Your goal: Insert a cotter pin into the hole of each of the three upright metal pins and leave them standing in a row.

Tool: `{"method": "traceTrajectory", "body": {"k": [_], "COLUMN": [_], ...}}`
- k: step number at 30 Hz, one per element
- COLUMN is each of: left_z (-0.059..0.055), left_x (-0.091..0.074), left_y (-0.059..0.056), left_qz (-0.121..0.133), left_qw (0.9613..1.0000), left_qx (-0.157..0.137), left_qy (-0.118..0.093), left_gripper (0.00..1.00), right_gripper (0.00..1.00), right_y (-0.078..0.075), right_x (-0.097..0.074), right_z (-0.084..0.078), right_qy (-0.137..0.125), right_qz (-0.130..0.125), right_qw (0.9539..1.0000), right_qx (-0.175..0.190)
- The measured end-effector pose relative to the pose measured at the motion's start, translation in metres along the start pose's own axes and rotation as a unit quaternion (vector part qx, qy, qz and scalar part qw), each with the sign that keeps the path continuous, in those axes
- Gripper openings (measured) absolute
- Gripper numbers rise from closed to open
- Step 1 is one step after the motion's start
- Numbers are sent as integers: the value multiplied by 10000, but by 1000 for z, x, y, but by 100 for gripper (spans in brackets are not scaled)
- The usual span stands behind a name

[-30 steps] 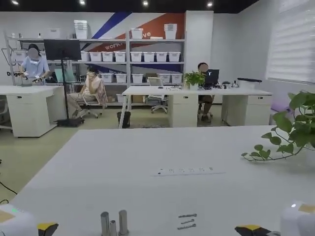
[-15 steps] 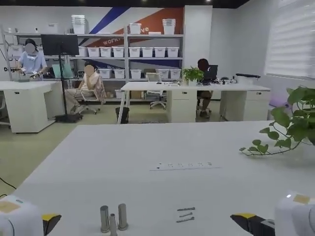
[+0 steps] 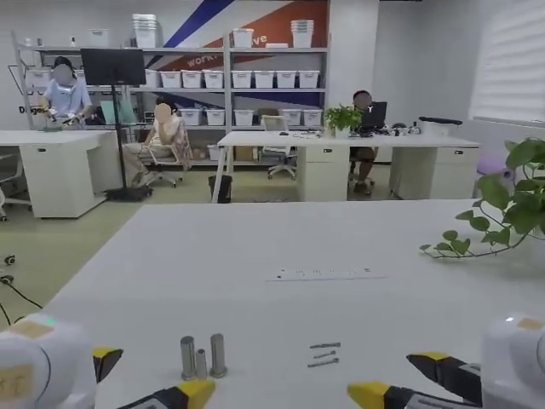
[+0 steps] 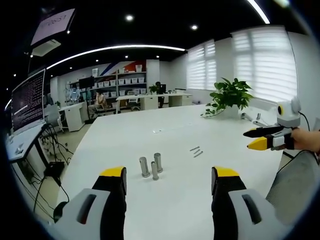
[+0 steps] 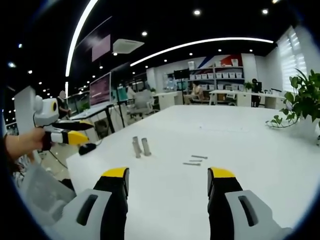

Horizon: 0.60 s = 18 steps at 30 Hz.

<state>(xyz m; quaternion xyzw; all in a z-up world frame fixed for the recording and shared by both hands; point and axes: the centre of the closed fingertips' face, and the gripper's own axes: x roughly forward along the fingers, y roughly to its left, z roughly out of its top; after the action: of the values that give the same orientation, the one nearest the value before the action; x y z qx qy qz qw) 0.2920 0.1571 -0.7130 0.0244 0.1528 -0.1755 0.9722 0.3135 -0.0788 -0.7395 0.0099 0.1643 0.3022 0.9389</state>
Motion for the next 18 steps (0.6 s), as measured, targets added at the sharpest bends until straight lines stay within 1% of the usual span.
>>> {"method": "traceTrajectory", "body": {"k": [9, 16, 18], "left_z": [0, 2, 1], "left_x": [-1, 0, 1], "left_y": [0, -1, 2], "left_qz": [76, 90, 72], "left_qw": [9999, 9998, 9999], "left_qx": [-55, -135, -81], "left_qy": [-36, -63, -14], "left_gripper": [66, 66, 66], "right_gripper": [63, 63, 63], "right_y": [-5, -5, -5], "right_x": [-2, -3, -2], "right_z": [0, 2, 2], "right_qy": [-22, -70, -24], "right_qz": [-76, -84, -81], "right_qw": [10000, 9999, 9999], "right_qx": [-28, -13, -62]}}
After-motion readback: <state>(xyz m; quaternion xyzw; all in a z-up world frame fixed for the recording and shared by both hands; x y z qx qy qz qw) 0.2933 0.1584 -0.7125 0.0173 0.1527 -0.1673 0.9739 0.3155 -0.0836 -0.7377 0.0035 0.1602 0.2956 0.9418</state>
